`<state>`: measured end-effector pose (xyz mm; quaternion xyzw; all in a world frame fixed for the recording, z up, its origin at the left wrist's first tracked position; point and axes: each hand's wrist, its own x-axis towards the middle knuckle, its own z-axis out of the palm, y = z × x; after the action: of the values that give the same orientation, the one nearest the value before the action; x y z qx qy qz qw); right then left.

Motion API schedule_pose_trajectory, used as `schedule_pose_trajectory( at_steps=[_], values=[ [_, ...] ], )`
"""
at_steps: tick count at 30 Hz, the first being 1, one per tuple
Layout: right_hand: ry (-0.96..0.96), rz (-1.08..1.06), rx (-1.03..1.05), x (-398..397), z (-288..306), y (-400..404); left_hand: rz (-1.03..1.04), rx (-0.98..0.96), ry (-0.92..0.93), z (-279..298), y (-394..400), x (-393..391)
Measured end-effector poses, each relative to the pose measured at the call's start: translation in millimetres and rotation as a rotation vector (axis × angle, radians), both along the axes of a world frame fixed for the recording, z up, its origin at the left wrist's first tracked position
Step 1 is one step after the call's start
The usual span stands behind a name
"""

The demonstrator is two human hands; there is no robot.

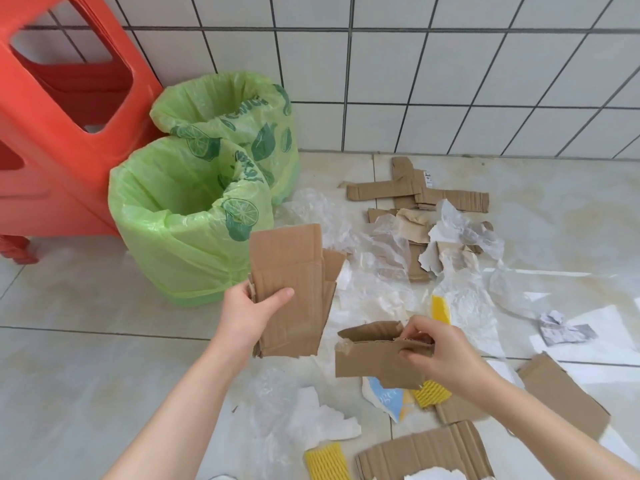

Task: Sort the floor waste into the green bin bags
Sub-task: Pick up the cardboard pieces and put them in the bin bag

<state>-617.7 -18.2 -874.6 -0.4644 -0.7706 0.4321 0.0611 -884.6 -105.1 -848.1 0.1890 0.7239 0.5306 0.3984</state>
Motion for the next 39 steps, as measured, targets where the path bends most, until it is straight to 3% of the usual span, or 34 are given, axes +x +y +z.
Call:
schedule_pose_trajectory(
  at_steps=[6, 16, 21, 25, 30, 39],
  values=[
    [-0.132, 0.014, 0.029, 4, 21, 22, 0.016, 0.052, 0.029, 12, -1, -17],
    [0.123, -0.102, 0.073, -58, 107, 50, 0.127, 0.211, 0.148, 63, 10, -49],
    [0.169, -0.052, 0.256, -109, 161, 63, 0.249, 0.348, 0.234, 106, 10, -74],
    [0.289, -0.072, 0.338, -164, 187, 69, 0.397, 0.45, 0.202, 125, 16, -104],
    [0.366, -0.103, 0.311, -230, 191, 76, 0.54, 0.484, 0.177, 129, 30, -150],
    [0.376, -0.204, 0.184, -319, 164, 88, 0.609, 0.318, 0.449, 101, 53, -186]
  ],
)
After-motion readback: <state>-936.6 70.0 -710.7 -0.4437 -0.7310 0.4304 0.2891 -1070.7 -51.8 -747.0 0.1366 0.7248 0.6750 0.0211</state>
